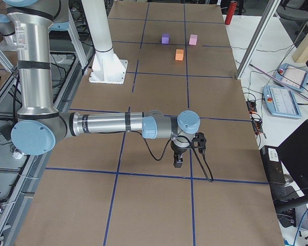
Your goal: Arrange blocks in a line
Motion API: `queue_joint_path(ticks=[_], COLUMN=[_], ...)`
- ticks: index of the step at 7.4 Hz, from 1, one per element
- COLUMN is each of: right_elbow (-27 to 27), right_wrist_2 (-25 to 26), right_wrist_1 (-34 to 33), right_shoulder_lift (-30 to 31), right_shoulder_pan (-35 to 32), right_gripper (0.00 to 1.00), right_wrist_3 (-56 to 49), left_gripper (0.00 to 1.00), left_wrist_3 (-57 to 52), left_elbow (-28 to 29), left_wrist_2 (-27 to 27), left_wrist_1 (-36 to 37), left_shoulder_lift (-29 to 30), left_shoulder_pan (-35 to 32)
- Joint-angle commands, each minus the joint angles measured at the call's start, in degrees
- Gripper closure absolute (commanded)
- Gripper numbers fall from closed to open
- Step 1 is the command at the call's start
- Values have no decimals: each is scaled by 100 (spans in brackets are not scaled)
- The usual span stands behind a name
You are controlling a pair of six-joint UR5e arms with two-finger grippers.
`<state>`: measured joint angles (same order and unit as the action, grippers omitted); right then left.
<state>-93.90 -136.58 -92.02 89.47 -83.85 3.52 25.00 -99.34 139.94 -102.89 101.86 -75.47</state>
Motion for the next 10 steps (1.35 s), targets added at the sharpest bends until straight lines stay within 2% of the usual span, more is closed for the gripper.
queue_joint_path(ticks=[1, 2, 3, 5, 6, 7, 10], right_elbow=[3, 3, 3, -5, 3, -5, -5], right_wrist_2=[0, 0, 0, 0, 0, 0, 0], right_wrist_1=[0, 0, 0, 0, 0, 0, 0], right_shoulder_lift=[0, 0, 0, 0, 0, 0, 0], right_shoulder_pan=[0, 0, 0, 0, 0, 0, 0], right_gripper=[0, 0, 0, 0, 0, 0, 0], right_wrist_3=[0, 0, 0, 0, 0, 0, 0], left_gripper=[0, 0, 0, 0, 0, 0, 0], left_wrist_3=[1800, 2564, 3181, 3879, 3898, 3907, 4013], left_elbow=[45, 229, 414, 1150, 1197, 1198, 1294], left_wrist_2=[-764, -1350, -1651, -1759, -2256, -2478, -2498], left_wrist_1=[15, 23, 23, 6, -12, -12, -12], left_shoulder_lift=[928, 1263, 1588, 2335, 2330, 2304, 2295], left_shoulder_pan=[1309, 1803, 2208, 2755, 3053, 3195, 3346])
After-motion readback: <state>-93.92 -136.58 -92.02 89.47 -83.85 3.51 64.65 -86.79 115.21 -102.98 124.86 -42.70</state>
